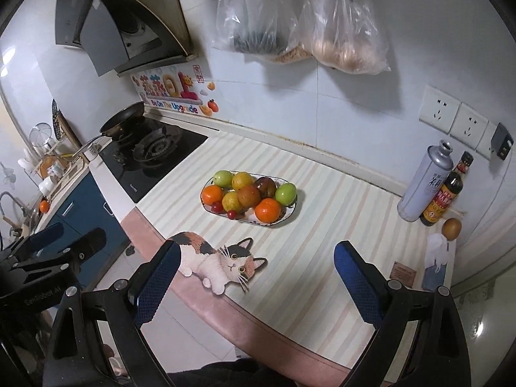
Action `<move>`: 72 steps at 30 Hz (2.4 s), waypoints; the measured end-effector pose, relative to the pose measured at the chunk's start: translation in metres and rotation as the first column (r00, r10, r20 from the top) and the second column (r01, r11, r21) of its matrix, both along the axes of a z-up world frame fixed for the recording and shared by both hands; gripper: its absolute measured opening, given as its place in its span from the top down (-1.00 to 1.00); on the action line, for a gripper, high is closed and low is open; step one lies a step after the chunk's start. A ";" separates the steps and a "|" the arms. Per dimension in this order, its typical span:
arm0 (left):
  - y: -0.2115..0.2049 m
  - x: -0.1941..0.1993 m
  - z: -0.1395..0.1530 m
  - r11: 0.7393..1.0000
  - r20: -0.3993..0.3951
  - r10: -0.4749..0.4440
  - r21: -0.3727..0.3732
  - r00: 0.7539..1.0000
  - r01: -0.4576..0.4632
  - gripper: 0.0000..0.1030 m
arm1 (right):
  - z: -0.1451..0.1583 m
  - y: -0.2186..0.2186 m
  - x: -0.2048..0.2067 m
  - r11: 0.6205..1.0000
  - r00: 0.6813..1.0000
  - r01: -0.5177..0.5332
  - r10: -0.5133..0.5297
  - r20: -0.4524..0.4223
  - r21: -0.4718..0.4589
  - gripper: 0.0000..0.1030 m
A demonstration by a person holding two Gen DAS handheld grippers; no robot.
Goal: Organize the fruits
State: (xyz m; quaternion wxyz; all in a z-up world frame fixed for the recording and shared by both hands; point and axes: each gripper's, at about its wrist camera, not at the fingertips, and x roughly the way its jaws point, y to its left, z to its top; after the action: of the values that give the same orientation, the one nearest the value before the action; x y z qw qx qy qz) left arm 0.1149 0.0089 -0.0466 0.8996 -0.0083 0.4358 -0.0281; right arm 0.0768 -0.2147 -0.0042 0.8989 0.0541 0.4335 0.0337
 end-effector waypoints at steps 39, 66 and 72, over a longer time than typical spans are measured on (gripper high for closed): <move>-0.017 0.082 -0.035 0.999 -0.038 0.014 0.051 0.999 -0.012 -0.95 | -0.055 -0.015 0.091 0.998 0.996 0.054 -0.055 -0.075 -0.021 -0.90; -0.023 0.105 -0.054 0.997 -0.047 0.008 0.076 0.999 -0.004 -0.96 | -0.074 -0.016 0.113 0.998 0.994 0.059 -0.062 -0.087 -0.033 -0.91; -0.020 0.101 -0.051 0.997 -0.037 0.011 0.077 0.999 -0.008 -0.96 | -0.072 -0.012 0.112 0.998 0.995 0.049 -0.052 -0.083 -0.041 -0.91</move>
State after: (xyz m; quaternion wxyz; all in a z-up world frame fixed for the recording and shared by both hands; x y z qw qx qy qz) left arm 0.2158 -0.0111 -0.0979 0.8912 0.0235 0.4530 -0.0070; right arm 0.1885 -0.2264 -0.0759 0.8813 0.0487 0.4700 0.0002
